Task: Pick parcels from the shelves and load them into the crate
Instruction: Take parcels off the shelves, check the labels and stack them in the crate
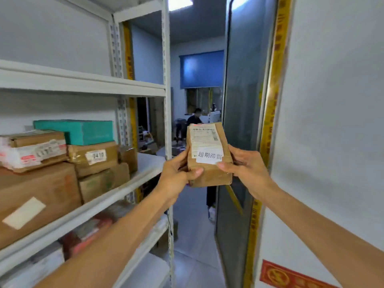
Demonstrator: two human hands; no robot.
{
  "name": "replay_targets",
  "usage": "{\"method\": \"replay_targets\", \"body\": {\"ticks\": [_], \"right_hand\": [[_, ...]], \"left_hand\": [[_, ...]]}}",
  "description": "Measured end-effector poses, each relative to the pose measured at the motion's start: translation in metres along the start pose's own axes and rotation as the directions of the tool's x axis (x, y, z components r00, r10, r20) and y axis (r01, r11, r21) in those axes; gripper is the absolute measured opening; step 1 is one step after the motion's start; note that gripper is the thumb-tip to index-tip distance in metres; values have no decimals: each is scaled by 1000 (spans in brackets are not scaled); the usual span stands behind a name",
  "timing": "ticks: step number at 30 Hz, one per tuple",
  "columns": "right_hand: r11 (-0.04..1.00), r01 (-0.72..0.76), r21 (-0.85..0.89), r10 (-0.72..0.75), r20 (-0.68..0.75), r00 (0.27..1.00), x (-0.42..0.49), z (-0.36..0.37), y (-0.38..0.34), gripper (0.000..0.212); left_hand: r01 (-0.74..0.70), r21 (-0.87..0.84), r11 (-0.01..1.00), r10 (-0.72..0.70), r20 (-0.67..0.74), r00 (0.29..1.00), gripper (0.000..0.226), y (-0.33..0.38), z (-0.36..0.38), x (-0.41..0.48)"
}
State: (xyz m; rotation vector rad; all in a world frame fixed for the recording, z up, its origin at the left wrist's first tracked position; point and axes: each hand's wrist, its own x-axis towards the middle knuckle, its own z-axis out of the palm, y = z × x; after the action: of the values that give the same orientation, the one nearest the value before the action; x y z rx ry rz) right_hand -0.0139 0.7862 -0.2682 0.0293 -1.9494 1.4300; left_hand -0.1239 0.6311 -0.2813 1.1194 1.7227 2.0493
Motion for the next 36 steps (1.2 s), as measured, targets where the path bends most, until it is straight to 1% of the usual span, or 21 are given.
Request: {"method": "replay_targets", "body": {"ticks": [3,5,9,11,14,16,19,22,25,28,33,36], "right_hand": [[997,-40,-73,29,-150,988,-19,-55,4,49],[992,-75,-106,46,-252,967,-33,-87,6,48],[984,-87,-153,24,-372,928,-65,-140,8,45],[975,-106,-194,9,-446,895,-86,-162,7,37],[949,-173,-263,-1,-550,835,-116,-196,-1,36],[927,-220,-302,-18,-625,781,-136,-214,-9,35],[905,-286,-314,-44,-739,672,-167,-241,-18,34],[888,-337,-312,-72,-819,569,-200,-260,-33,43],[856,-416,-306,-98,-887,451,-230,-272,-50,41],[839,-471,-273,-120,-937,329,-257,-278,-62,40],[835,-499,-231,-181,-972,148,-294,-283,-64,43],[839,-511,-186,-191,-981,43,-314,-290,-55,42]], "left_hand": [[19,-39,999,-14,122,992,68,-16,58,24],[31,-51,998,-21,189,982,68,-23,94,36],[61,-60,996,-38,332,943,68,-37,161,52],[87,-70,994,-51,407,912,69,-43,195,53],[96,-100,990,-33,504,863,71,-50,247,49],[123,-137,983,-23,574,818,74,-52,280,44],[165,-171,971,1,697,717,75,-52,328,38],[172,-194,966,58,809,584,73,-49,375,28],[214,-212,954,94,885,457,71,-48,418,12],[280,-210,937,106,933,344,70,-47,455,-7],[329,-212,920,150,967,205,69,-56,503,-36],[342,-187,921,154,980,123,68,-69,529,-52]]}}
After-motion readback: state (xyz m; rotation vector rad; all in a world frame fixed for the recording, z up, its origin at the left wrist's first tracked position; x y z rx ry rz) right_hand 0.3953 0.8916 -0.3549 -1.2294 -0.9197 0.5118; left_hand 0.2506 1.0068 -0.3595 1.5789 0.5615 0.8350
